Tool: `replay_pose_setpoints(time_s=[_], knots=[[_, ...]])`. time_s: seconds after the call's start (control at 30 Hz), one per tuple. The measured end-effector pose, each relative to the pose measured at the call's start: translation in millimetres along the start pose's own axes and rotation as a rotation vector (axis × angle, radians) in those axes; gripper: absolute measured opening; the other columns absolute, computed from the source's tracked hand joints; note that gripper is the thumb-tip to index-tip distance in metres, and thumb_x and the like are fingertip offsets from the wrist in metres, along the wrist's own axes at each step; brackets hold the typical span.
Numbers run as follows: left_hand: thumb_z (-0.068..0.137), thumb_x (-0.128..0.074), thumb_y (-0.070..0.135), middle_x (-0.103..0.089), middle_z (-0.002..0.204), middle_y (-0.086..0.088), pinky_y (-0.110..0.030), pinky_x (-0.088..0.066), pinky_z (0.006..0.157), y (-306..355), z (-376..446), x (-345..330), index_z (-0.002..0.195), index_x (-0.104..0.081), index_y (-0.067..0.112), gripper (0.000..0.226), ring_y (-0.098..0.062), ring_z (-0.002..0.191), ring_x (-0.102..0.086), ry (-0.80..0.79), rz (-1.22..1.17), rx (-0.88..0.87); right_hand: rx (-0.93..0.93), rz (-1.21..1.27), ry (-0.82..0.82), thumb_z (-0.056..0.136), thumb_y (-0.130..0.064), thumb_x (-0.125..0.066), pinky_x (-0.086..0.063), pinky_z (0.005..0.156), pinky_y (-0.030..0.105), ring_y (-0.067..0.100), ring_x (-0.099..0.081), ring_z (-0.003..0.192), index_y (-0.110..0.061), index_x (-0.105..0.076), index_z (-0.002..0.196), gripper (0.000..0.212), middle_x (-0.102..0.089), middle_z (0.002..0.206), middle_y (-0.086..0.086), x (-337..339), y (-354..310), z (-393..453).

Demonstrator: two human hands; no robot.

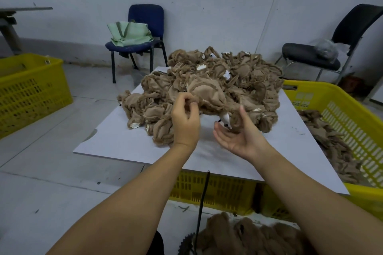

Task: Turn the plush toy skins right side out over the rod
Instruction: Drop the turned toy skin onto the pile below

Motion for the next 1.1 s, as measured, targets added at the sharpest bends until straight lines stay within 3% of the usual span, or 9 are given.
replay_pose_setpoints(time_s=[0.1, 0.23, 0.37, 0.43, 0.53, 0.67, 0.9, 1.0, 1.1], knots=[[0.093, -0.042, 0.000, -0.042, 0.076, 0.004, -0.016, -0.036, 0.063, 10, 6, 14, 0.083, -0.045, 0.014, 0.017, -0.001, 0.066, -0.039, 0.078, -0.071, 0.013, 0.053, 0.031, -0.059, 0.067, -0.038, -0.088, -0.059, 0.080, 0.050, 0.037, -0.071, 0.099, -0.004, -0.063, 0.125, 0.072, -0.065, 0.122, 0.023, -11, -14, -18], [0.090, -0.042, -0.004, -0.045, 0.079, 0.000, -0.015, -0.040, 0.063, 25, 14, 31, 0.089, -0.047, 0.008, 0.013, 0.000, 0.067, -0.043, 0.005, -0.040, 0.034, 0.091, -0.357, -0.112, 0.074, -0.020, -0.076, -0.059, 0.081, 0.043, 0.026, -0.071, 0.104, -0.008, -0.067, 0.121, 0.049, -0.071, 0.120, 0.016, -19, -11, -44], [0.096, -0.063, 0.012, -0.053, 0.137, -0.006, -0.040, -0.049, 0.106, 29, -1, 12, 0.136, -0.054, 0.015, 0.041, -0.015, 0.125, -0.054, -0.289, -0.033, 0.289, 0.140, -0.414, -0.198, 0.094, -0.008, -0.059, -0.059, 0.085, 0.037, 0.025, -0.069, 0.108, -0.005, -0.065, 0.122, 0.028, -0.069, 0.123, 0.016, -33, 11, -73], [0.087, -0.073, 0.036, -0.044, 0.150, -0.001, -0.042, -0.048, 0.108, 36, -25, 1, 0.146, -0.046, 0.031, 0.064, -0.018, 0.135, -0.048, -0.405, -0.086, 0.420, 0.229, -0.448, -0.254, 0.098, -0.001, -0.053, -0.060, 0.082, 0.035, 0.026, -0.070, 0.106, -0.005, -0.064, 0.123, 0.028, -0.070, 0.121, 0.016, -44, 19, -88], [0.081, -0.076, 0.041, -0.054, 0.143, 0.001, -0.036, -0.054, 0.100, 46, -51, -1, 0.144, -0.047, 0.036, 0.070, -0.015, 0.128, -0.056, -0.497, -0.174, 0.509, 0.403, -0.553, -0.298, 0.097, 0.006, -0.051, -0.060, 0.082, 0.032, 0.024, -0.071, 0.107, -0.010, -0.062, 0.124, 0.033, -0.073, 0.115, 0.010, -54, 24, -111], [0.095, -0.068, 0.019, -0.065, 0.125, 0.003, -0.026, -0.057, 0.088, 66, -55, 18, 0.135, -0.054, 0.022, 0.042, -0.007, 0.111, -0.066, -0.569, -0.032, 0.365, 0.569, -0.682, -0.220, 0.094, 0.007, -0.057, -0.060, 0.079, 0.033, 0.024, -0.073, 0.100, -0.008, -0.061, 0.122, 0.032, -0.075, 0.107, 0.009, -57, 18, -133], [0.087, -0.065, 0.013, -0.061, 0.110, -0.002, -0.034, -0.060, 0.075, 94, -70, 38, 0.108, -0.048, 0.032, 0.033, -0.015, 0.096, -0.066, -0.540, 0.031, 0.211, 0.713, -0.894, -0.290, 0.087, 0.011, -0.054, -0.060, 0.077, 0.030, 0.022, -0.071, 0.096, -0.008, -0.065, 0.106, 0.029, -0.072, 0.101, 0.012, -66, 20, -157], [0.077, -0.064, 0.008, -0.054, 0.098, -0.017, -0.054, -0.051, 0.061, 96, -73, 44, 0.099, -0.043, 0.023, 0.034, -0.025, 0.076, -0.058, -0.574, 0.041, 0.201, 0.724, -0.960, -0.352, 0.086, 0.013, -0.056, -0.057, 0.076, 0.023, 0.014, -0.072, 0.093, -0.013, -0.066, 0.105, 0.033, -0.073, 0.094, 0.000, -67, 30, -161], [0.077, -0.060, 0.005, -0.046, 0.084, -0.009, -0.048, -0.042, 0.054, 88, -84, 43, 0.097, -0.038, 0.019, 0.033, -0.021, 0.069, -0.047, -0.646, 0.028, 0.246, 0.698, -0.987, -0.364, 0.085, 0.013, -0.057, -0.060, 0.080, 0.030, 0.021, -0.070, 0.097, -0.007, -0.063, 0.108, 0.032, -0.071, 0.102, 0.011, -64, 38, -159]])
Point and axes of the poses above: each hand's wrist, its own z-axis towards the middle knuckle, its own x-axis out of the back of the hand, y = z × x, the point moved 9 cm from there along z, towards the middle knuckle
